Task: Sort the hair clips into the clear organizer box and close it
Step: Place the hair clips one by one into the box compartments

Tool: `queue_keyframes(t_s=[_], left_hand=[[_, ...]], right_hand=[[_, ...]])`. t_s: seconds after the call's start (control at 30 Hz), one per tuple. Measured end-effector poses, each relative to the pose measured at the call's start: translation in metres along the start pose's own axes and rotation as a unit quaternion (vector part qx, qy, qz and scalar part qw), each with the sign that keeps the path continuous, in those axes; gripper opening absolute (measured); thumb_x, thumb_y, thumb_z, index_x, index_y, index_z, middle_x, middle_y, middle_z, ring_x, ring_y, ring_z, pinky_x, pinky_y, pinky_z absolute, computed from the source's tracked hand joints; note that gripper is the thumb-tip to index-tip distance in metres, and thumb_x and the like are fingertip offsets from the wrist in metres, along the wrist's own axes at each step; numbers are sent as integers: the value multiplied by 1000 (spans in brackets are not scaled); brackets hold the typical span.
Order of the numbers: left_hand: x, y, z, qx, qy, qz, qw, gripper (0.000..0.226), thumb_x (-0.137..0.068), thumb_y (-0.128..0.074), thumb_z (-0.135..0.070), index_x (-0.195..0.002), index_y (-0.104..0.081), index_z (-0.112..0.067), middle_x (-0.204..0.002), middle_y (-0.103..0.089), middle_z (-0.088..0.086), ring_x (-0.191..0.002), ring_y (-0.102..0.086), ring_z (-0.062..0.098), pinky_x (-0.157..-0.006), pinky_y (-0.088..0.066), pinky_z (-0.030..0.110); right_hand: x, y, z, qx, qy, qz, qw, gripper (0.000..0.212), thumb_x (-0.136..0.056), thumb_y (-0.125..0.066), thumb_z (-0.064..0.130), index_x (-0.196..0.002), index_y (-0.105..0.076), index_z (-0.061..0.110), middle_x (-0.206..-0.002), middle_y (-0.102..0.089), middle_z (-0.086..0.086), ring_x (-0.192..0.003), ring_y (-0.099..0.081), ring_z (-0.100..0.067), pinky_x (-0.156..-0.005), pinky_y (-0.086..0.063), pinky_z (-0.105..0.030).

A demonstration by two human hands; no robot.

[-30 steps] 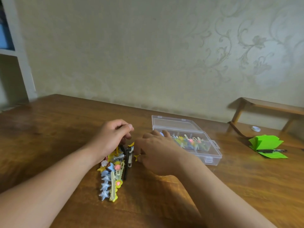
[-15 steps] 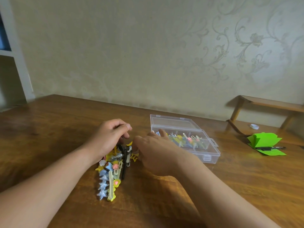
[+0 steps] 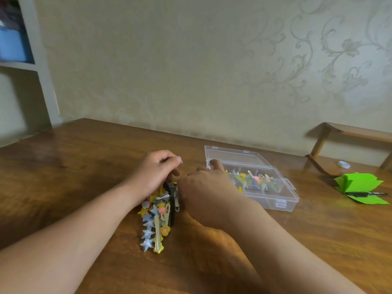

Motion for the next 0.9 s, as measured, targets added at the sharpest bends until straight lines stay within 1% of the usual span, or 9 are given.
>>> queue_keyframes(t_s=[0.1,0.17,0.27,0.33,0.5,0.6,0.73,0.8,0.9], left_hand=[[0,1,0,6,0,8,1000,19,-101,-66,-35,-96,-80,-23,-90,-78,7,-83,-71,29,-83,-54,46],[1,0,-1,10,-3,11,1000,25,-94,-66,-44,-97,-80,-23,-90,-78,8,-88,-73,33,-87,-56,50],[3,0,-3,10,-9,9,1000,32,-86,-63,-49,-96,-81,-24,-89,-78,5,-88,-73,32,-91,-56,52],[3,0,-2,12,-9,7,1000,32,-86,-63,-49,-95,-81,-24,-89,-78,4,-88,-72,32,-92,-55,54],[1,-1,0,22,-9,-1,1000,28,-87,-64,-47,-92,-80,-25,-85,-76,2,-83,-71,27,-92,-55,57],[0,-1,3,18,-12,-1,1000,22,-97,-66,-38,-92,-81,-23,-85,-75,3,-81,-69,24,-90,-56,57],[0,-1,2,-1,-12,0,1000,22,-104,-63,-30,-95,-81,-21,-92,-78,4,-90,-72,30,-90,-56,53],[0,-2,1,-8,-11,2,1000,22,-104,-62,-31,-96,-81,-23,-93,-78,2,-92,-72,27,-91,-56,50],[-1,-1,3,-1,-6,2,1000,24,-105,-61,-33,-93,-81,-27,-89,-78,3,-91,-72,31,-90,-56,56]], right_hand=[[0,-1,4,25,21,-24,999,17,-95,-56,17,-112,-56,18,-73,-49,4,-79,-69,-29,-109,-37,-57],[0,-3,2,26,24,-33,999,33,-95,-57,17,-128,-53,13,-73,-48,4,-76,-70,-30,-108,-40,-55],[-2,-7,-1,4,20,-59,998,41,-95,-56,17,-135,-51,10,-68,-44,4,-69,-69,-29,-102,-44,-52],[-2,-9,-4,-10,18,-68,998,39,-96,-57,18,-134,-51,10,-65,-40,6,-64,-67,-28,-98,-47,-50],[-4,-11,-9,-19,15,-77,997,30,-100,-52,16,-130,-50,11,-71,-50,5,-61,-59,-26,-95,-45,-48],[-5,-12,-9,-21,9,-84,996,37,-98,-51,12,-135,-48,11,-78,-62,2,-66,-62,-26,-91,-46,-44],[-7,-18,-10,-47,9,-76,996,51,-97,-50,6,-146,-41,9,-95,-69,-2,-78,-66,-29,-92,-47,-44],[-9,-20,-9,-67,9,-61,996,51,-95,-51,4,-145,-44,11,-107,-69,-5,-87,-67,-30,-94,-47,-46],[-10,-15,-16,-111,-13,-87,990,52,-92,-54,3,-142,-52,19,-118,-68,-3,-100,-66,-27,-96,-47,-45]])
Point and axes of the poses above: each hand's wrist, its own x-axis away from the middle knuckle, its own y-axis out of the back of the hand, z = x × y, the point moved 1 cm from there along -x, towards the middle knuckle
